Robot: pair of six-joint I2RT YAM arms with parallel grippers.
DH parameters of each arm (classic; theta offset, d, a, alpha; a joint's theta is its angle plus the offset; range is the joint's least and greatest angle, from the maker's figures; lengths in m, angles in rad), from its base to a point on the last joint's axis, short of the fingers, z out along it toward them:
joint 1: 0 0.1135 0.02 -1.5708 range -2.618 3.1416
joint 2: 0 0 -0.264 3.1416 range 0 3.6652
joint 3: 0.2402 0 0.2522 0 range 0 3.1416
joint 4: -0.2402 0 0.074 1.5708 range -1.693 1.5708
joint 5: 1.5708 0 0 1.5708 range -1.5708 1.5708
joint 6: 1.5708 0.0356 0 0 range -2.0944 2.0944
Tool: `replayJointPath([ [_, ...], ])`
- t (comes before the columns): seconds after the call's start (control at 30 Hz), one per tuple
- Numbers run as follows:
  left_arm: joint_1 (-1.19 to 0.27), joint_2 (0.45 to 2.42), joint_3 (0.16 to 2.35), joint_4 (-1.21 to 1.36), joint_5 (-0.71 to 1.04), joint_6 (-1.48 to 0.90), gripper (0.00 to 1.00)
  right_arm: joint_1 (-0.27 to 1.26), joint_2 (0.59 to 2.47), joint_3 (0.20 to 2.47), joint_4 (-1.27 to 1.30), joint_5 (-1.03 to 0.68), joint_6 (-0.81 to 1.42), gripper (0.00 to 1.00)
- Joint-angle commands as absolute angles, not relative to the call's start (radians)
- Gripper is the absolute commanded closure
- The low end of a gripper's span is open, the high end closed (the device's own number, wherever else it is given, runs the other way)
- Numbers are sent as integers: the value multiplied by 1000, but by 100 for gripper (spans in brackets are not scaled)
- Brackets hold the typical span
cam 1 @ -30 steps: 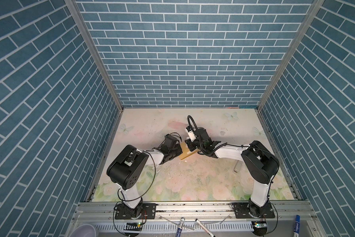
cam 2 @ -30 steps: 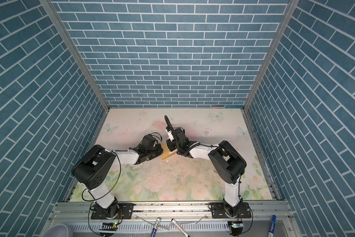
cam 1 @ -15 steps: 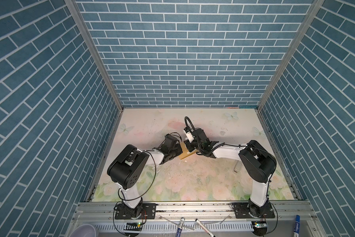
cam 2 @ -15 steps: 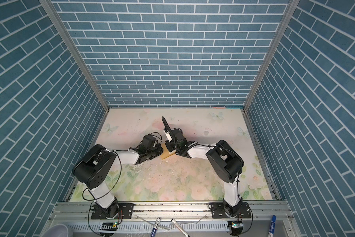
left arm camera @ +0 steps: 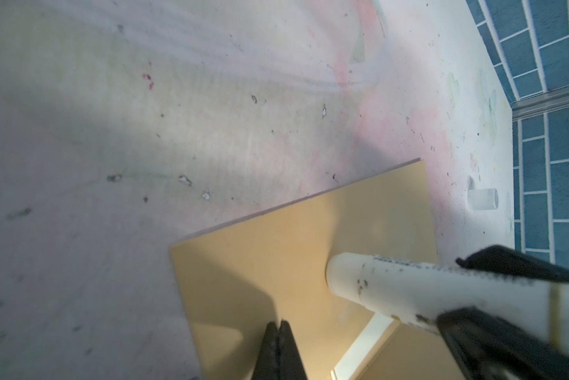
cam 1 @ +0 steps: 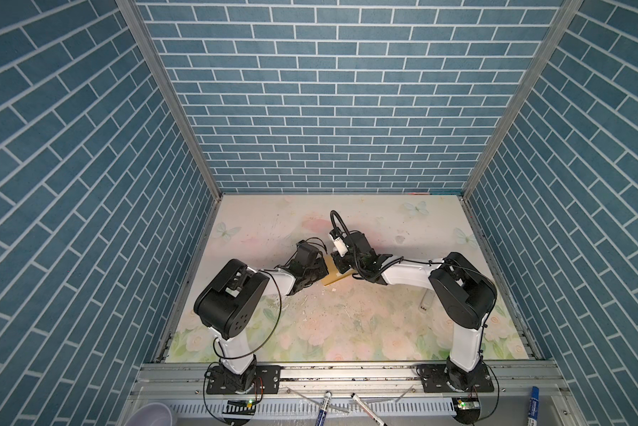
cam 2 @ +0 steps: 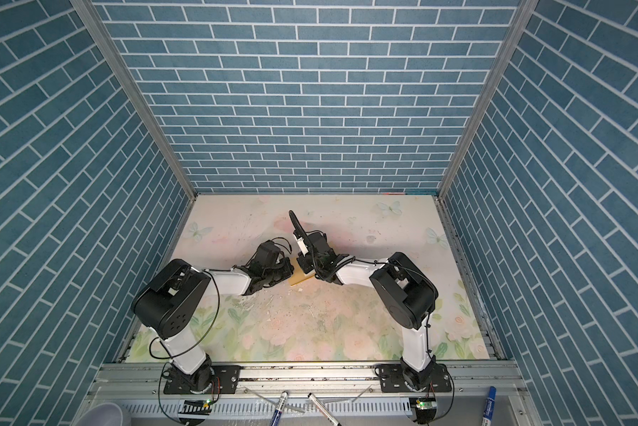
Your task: Place the letter into the envelope and seal it
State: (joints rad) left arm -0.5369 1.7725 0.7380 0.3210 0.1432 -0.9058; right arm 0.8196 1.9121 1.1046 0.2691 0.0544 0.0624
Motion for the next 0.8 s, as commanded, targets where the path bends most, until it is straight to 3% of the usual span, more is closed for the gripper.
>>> replayJointPath([
  [0.0,-531,1841,690,105,95,-900,100,772,1914,1078,178,153,-3,100],
  [0.77,-531,1846,690,104,95,-902,100,678,1868,969,188,199,-6,100],
])
